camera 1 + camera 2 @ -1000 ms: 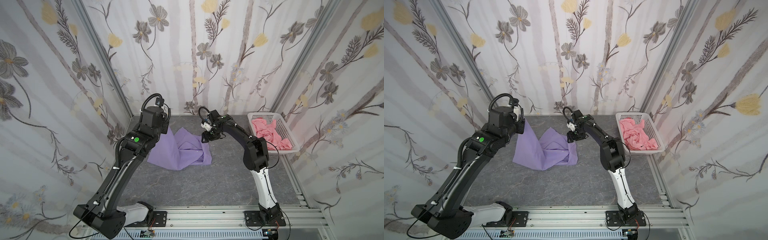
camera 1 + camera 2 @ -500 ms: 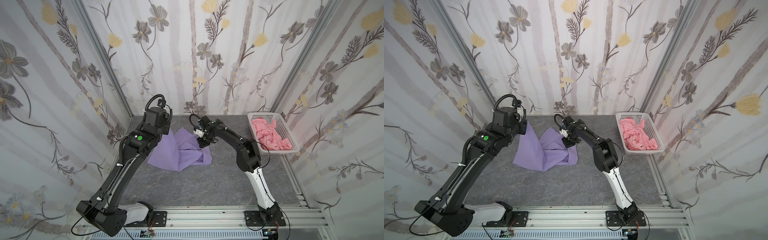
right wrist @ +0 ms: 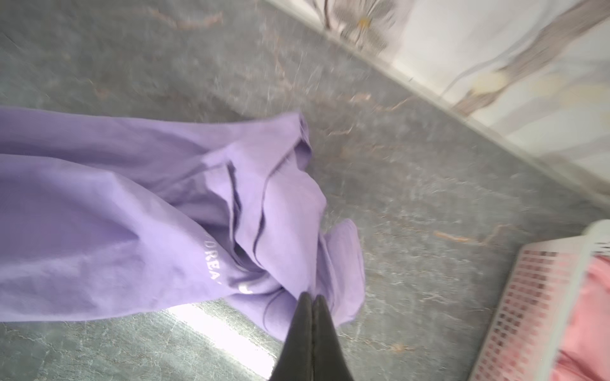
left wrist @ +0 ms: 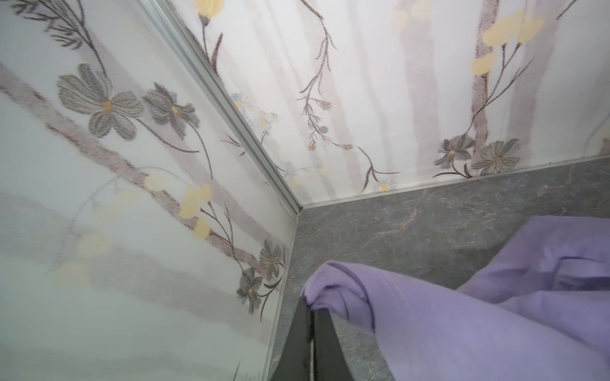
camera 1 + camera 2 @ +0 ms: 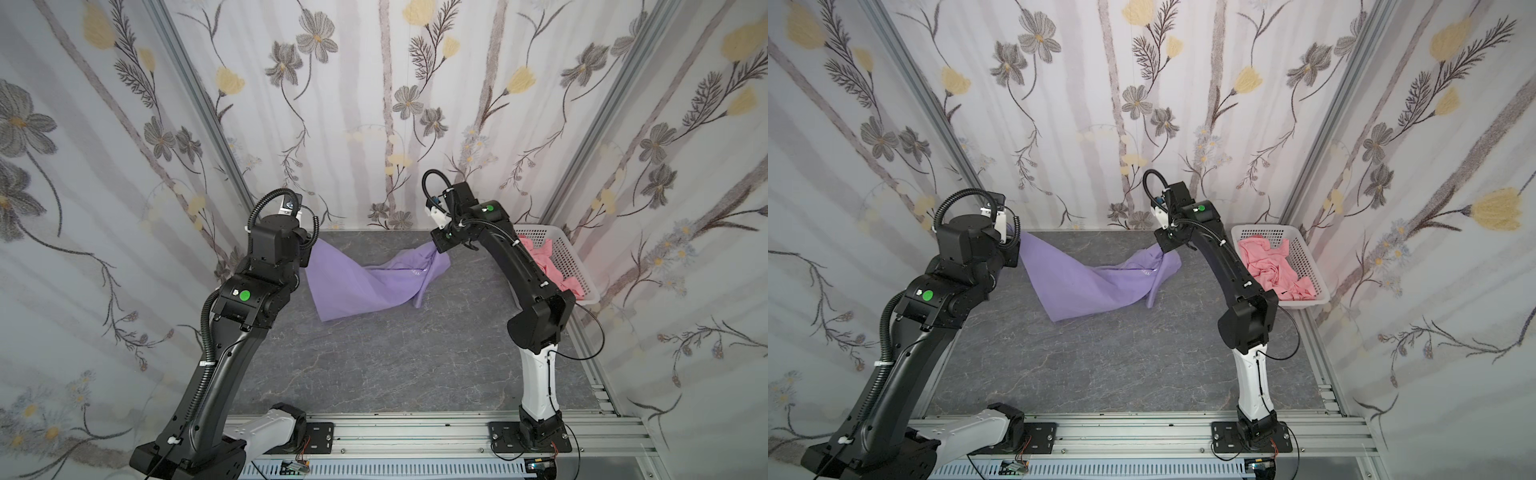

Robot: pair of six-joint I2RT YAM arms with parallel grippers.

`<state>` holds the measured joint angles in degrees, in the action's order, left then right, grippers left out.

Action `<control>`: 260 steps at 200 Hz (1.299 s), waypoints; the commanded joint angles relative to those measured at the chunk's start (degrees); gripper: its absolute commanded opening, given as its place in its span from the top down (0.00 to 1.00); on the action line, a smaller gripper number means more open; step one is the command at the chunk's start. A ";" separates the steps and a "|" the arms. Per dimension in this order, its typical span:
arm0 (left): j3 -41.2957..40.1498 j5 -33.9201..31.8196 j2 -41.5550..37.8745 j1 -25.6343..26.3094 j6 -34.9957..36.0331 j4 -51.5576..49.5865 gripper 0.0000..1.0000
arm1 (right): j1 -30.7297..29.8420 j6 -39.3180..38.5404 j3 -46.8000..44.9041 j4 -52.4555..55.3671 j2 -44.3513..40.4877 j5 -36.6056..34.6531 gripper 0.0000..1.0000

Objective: Fold and stack t-shirts
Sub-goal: Flatten out the T-shirt at the center of the board.

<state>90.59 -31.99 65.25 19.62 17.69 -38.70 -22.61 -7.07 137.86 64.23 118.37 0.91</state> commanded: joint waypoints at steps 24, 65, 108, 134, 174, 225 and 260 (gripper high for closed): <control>2.82 -4.07 -2.12 -3.91 7.30 3.73 1.00 | 1.48 0.41 6.85 2.15 -7.97 8.63 1.00; 3.46 -4.20 -2.33 -6.31 8.28 4.66 1.00 | 1.89 2.07 8.32 2.30 -14.42 15.90 1.00; 3.83 -3.06 -1.53 -7.93 8.79 3.14 1.00 | 3.44 2.10 -0.61 7.75 -21.16 14.15 0.99; 2.31 -3.32 -2.19 -8.02 7.89 2.18 1.00 | 3.83 6.27 -19.08 9.51 -26.07 14.22 1.00; 1.87 -2.66 -3.33 -8.10 7.82 -0.82 1.00 | 3.89 10.58 -38.48 12.72 -34.97 24.69 0.83; -1.81 2.62 -7.10 -8.12 3.88 -1.17 0.00 | 4.07 8.83 -37.03 10.86 -36.94 18.90 0.47; -2.42 6.44 -7.90 -8.10 -0.12 -1.11 0.00 | 3.23 7.60 -34.19 3.71 -24.42 17.32 0.48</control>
<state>88.40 -28.88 57.74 11.57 21.19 -40.51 -18.65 1.89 101.10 74.02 86.11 20.64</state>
